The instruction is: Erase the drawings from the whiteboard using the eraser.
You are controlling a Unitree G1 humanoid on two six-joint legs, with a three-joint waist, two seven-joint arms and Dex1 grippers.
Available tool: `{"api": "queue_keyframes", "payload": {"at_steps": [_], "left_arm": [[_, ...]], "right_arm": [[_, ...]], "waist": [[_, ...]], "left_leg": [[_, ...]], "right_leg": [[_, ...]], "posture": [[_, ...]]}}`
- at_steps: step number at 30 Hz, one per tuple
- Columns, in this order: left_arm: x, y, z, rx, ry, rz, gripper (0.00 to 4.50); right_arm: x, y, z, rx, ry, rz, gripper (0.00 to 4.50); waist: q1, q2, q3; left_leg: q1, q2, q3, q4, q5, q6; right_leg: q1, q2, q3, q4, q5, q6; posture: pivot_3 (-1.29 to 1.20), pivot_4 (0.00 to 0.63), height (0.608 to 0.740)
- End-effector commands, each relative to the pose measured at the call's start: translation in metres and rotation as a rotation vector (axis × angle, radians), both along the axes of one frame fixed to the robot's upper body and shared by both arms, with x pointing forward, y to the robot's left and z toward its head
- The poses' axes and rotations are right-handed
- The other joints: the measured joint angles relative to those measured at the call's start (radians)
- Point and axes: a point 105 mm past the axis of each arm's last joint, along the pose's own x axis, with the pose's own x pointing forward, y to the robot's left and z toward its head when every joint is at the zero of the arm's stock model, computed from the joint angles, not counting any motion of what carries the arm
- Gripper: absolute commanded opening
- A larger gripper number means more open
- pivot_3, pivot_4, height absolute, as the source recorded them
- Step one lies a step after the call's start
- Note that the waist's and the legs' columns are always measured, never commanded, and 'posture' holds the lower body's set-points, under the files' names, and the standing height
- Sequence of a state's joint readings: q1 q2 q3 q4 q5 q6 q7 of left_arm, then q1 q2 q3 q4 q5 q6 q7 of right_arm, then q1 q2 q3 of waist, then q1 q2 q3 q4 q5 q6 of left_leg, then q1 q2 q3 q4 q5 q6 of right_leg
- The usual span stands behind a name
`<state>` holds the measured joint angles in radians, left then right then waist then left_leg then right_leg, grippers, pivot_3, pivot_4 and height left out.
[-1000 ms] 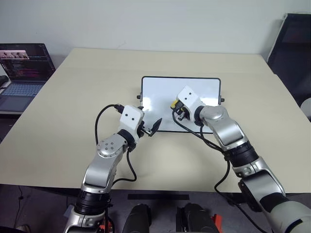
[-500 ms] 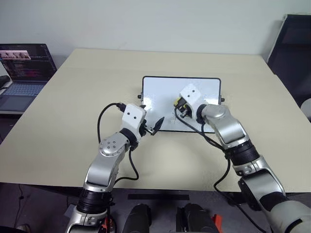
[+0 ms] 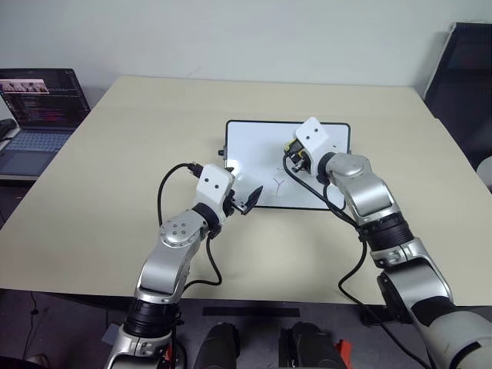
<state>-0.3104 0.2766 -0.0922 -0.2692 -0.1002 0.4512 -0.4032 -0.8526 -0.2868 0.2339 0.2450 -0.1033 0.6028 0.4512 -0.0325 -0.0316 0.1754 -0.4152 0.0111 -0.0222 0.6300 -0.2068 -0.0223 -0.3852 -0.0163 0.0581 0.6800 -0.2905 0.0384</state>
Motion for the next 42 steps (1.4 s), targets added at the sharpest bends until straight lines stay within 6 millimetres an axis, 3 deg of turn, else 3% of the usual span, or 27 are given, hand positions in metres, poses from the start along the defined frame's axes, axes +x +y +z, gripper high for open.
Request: {"api": "queue_keyframes", "payload": {"at_steps": [1,4,14,30,42], "left_arm": [[-0.003,-0.001,0.020,-0.009,-0.072,-0.005,4.50],[-0.003,0.001,0.020,-0.007,-0.072,0.002,4.50],[-0.003,0.003,0.019,-0.008,-0.069,0.014,4.50],[-0.003,0.008,0.017,-0.013,-0.066,0.037,4.50],[-0.004,0.003,0.015,-0.021,-0.063,0.027,4.50]], "right_arm": [[-0.011,0.002,-0.029,-0.054,0.091,0.022,1.06],[-0.016,0.004,-0.038,-0.069,0.119,0.037,1.06],[-0.014,0.005,-0.039,-0.074,0.123,0.035,1.06],[-0.011,0.051,-0.023,-0.046,0.079,0.129,1.06],[-0.010,0.029,-0.025,-0.090,0.077,0.106,1.06]], "waist": [[0.000,0.000,0.000],[-0.002,0.000,0.000],[-0.002,0.000,0.000],[-0.022,-0.001,0.000],[-0.014,-0.001,0.000]], "left_leg": [[0.000,0.000,0.000,0.000,0.000,0.000],[0.000,0.000,0.000,0.000,0.000,0.000],[0.001,0.001,0.000,0.000,0.000,0.000],[0.003,0.001,0.001,0.000,0.001,0.000],[0.002,0.001,0.000,0.000,0.001,0.000]], "right_leg": [[0.000,0.000,0.000,0.000,0.000,0.000],[0.000,0.000,0.000,0.000,0.000,0.000],[0.000,0.000,0.001,0.000,0.000,0.000],[0.001,0.001,0.002,0.000,0.001,0.000],[0.001,0.000,0.002,0.000,0.000,0.000]], "posture": [[0.00,0.150,0.740],[0.00,0.150,0.740],[0.00,0.150,0.740],[0.00,0.150,0.740],[0.00,0.150,0.740]]}}
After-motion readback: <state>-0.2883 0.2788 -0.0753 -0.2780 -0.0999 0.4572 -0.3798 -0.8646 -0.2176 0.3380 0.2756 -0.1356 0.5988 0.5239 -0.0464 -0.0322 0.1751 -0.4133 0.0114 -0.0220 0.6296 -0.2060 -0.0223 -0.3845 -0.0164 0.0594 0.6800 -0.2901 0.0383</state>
